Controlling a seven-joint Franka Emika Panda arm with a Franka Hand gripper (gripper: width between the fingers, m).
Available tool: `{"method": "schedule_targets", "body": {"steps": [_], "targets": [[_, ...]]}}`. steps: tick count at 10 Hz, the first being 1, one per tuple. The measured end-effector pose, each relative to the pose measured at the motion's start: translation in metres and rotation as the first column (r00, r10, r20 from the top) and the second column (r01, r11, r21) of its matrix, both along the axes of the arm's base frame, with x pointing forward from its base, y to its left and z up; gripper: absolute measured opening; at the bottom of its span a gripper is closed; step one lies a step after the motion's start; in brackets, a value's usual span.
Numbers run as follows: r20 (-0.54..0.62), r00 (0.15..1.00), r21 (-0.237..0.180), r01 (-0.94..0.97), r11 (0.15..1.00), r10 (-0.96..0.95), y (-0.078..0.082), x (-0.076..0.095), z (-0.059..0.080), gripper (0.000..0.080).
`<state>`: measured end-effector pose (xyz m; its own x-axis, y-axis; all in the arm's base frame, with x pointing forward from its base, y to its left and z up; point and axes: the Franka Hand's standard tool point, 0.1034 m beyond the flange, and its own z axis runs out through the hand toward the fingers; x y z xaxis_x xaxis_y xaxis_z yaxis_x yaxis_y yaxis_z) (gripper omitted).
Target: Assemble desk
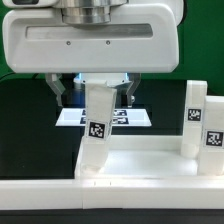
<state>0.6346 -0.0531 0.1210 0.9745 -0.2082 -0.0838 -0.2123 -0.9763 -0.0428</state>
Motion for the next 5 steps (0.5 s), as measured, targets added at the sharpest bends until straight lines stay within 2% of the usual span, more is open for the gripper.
{"method": "schedule_targets", "body": {"steps": [2, 3, 4, 5], "targets": [[-0.002, 1.0, -0.001, 0.019, 1.0, -0.019, -0.0005, -0.0002, -0.0006, 0.0397], [-0.003, 0.999, -0.003, 0.045, 0.999, -0.045, -0.0004, -0.0002, -0.0008, 0.0397], [-0.008, 0.992, -0.008, 0.122, 0.992, -0.122, -0.0003, -0.0003, -0.0011, 0.0288], [-0.012, 0.98, -0.015, 0.197, 0.98, -0.197, -0.0003, -0.0004, -0.0013, 0.0288]]}}
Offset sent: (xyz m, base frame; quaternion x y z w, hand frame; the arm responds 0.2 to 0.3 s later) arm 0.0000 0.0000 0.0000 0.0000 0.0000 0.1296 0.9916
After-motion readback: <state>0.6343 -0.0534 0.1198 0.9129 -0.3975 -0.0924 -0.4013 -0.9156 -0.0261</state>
